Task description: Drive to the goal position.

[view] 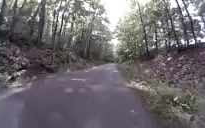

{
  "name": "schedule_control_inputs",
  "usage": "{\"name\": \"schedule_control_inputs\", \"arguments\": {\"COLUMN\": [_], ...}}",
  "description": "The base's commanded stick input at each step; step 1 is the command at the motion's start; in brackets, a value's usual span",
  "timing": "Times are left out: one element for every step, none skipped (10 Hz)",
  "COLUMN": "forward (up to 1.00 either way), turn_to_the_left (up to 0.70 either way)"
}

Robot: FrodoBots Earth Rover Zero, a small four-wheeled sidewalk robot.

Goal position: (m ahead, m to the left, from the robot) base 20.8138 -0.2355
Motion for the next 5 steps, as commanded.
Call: {"name": "schedule_control_inputs", "arguments": {"forward": [0.70,0.70,0.70,0.70,0.70], "turn_to_the_left": [0.00,0.00,0.00,0.00,0.00]}}
